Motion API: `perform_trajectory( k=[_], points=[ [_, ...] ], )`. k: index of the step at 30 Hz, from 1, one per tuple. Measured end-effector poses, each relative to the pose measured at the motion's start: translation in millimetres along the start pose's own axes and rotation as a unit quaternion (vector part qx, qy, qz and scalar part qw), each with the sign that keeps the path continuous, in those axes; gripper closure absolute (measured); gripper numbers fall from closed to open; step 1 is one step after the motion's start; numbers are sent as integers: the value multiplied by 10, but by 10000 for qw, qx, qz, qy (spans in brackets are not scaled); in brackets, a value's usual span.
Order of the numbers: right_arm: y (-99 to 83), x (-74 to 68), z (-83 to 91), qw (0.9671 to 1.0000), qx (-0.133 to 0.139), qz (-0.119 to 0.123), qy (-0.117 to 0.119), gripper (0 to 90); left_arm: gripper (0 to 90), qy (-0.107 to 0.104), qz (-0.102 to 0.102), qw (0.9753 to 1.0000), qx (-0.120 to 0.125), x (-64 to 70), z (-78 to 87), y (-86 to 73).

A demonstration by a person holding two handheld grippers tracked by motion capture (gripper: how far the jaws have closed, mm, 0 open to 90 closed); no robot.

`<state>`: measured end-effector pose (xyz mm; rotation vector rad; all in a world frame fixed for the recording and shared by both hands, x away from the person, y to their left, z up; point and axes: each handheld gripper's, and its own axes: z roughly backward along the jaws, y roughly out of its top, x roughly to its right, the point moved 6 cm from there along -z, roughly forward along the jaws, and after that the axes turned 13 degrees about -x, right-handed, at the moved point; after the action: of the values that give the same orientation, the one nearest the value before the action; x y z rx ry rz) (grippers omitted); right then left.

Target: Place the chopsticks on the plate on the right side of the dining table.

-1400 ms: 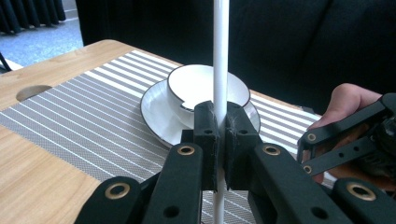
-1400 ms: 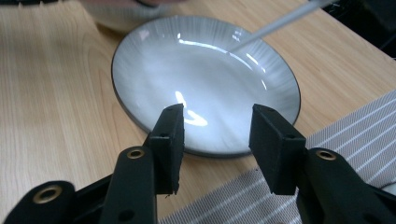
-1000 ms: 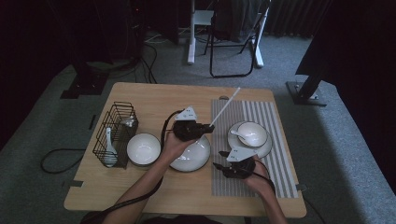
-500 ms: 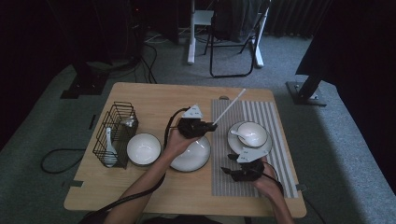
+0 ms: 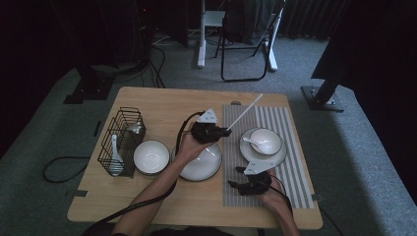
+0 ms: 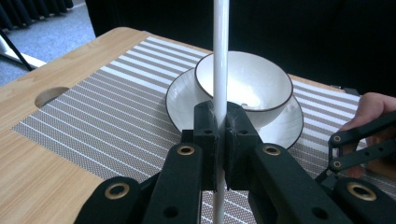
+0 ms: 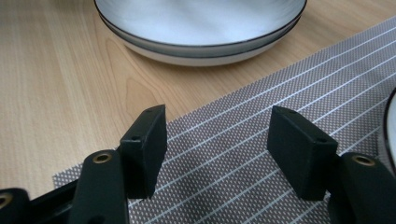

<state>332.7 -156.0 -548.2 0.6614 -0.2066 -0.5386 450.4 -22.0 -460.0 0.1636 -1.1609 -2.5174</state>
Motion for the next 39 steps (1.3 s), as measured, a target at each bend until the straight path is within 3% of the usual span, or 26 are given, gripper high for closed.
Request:
perform_trajectory(
  k=[16,39],
  points=[
    [-48,-8,-64,10000,20,-35,-25,365,859,50,-180,9996,-187,-1,-162,33],
    [-69,-21,-97,10000,32,-73,-11,361,859,245,-91,9988,-422,-89,-349,3]
  ],
)
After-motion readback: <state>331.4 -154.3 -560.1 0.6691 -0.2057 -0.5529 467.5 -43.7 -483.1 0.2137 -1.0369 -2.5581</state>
